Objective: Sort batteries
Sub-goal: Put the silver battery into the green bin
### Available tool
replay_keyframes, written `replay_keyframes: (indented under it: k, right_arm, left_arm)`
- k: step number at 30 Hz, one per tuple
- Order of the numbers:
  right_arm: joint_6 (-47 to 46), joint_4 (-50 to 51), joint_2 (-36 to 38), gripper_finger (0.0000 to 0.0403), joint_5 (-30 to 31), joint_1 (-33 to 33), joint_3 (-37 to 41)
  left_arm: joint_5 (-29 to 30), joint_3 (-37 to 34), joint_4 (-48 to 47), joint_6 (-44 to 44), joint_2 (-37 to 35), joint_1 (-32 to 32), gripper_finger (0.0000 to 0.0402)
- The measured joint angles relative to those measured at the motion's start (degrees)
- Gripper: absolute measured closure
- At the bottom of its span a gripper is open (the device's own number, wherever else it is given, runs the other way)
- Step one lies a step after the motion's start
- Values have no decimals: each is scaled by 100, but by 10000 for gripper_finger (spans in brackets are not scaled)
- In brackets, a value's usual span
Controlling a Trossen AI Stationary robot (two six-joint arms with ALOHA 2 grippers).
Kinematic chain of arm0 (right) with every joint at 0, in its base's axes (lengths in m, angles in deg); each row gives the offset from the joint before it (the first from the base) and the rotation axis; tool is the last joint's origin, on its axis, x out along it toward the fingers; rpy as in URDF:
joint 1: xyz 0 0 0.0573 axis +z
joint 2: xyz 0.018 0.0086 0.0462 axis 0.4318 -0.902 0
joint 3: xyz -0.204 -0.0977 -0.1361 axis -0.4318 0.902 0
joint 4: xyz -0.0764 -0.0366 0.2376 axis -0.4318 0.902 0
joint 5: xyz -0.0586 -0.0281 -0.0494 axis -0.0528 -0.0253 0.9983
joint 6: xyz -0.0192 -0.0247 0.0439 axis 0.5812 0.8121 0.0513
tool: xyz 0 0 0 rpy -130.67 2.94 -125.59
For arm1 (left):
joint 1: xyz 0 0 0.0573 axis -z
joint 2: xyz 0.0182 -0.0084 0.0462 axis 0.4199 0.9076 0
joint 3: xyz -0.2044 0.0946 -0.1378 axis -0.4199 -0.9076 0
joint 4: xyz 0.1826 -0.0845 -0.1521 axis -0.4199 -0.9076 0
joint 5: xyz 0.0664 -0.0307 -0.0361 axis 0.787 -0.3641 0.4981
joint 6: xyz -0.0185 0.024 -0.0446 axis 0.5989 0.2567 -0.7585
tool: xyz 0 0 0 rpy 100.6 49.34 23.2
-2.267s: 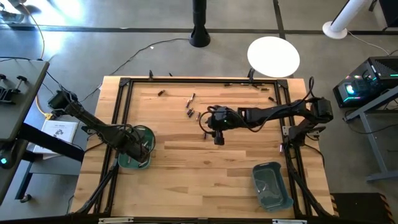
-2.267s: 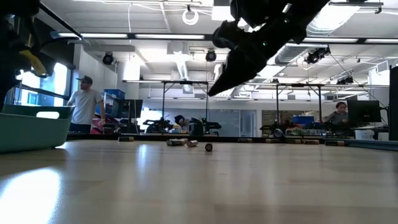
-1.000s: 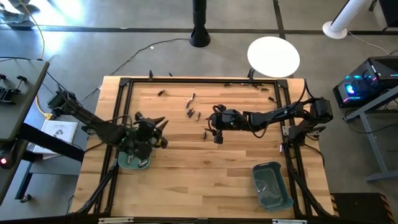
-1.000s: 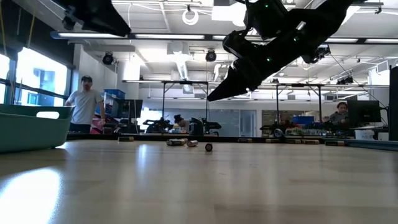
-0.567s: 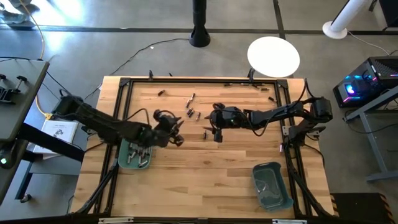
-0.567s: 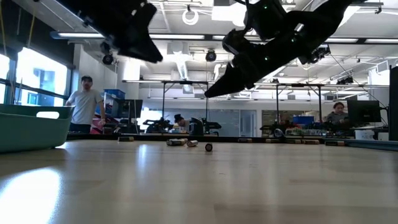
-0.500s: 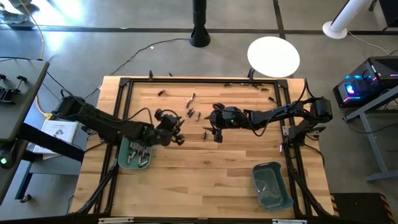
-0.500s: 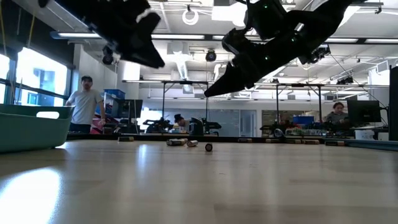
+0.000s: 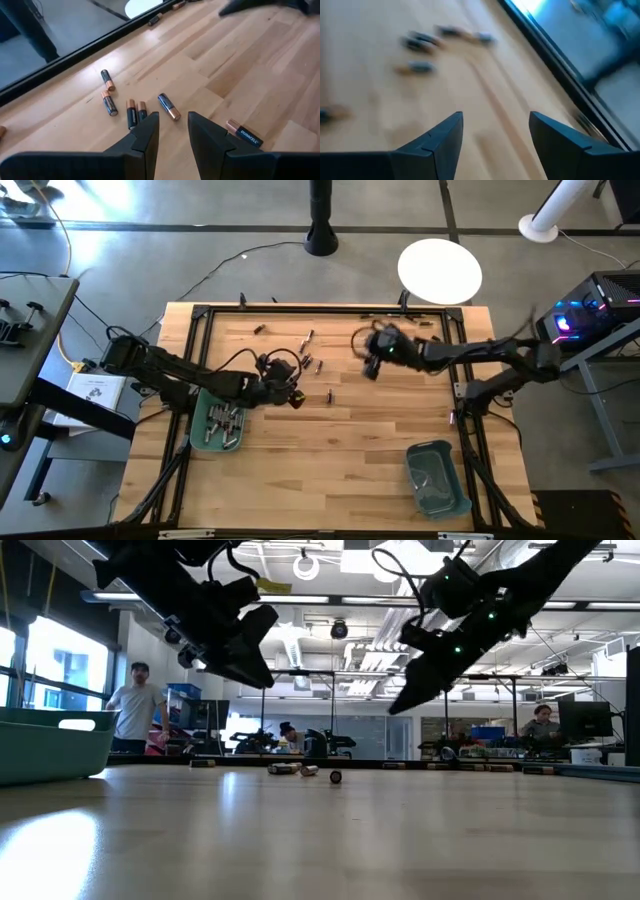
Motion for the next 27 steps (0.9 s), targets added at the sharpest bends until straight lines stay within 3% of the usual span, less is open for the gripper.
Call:
replay_keyframes:
  k: [5,9,12,16,21,27]
  right_arm:
    - [-662,1049,354,181,-567,-688,0]
    - [-428,1568,315,181,-1371,-660,0]
    - [-535,2447,384,181,-1609,-457,-57]
    - [-1804,4453,445,181,-1649,-194,-640]
    - [-3610,6490,445,181,-2115,88,-1128]
    - [-4277,8316,328,184,-2099,675,-1136]
  left_arm:
    - [101,0,-15,-103,0,0,304]
    - [106,0,-14,-102,0,0,304]
    - [81,0,0,-105,0,0,304]
    - [53,0,181,-94,0,0,304]
    - [82,0,424,-2,0,-9,305]
    - [97,0,461,391,-1,-7,305]
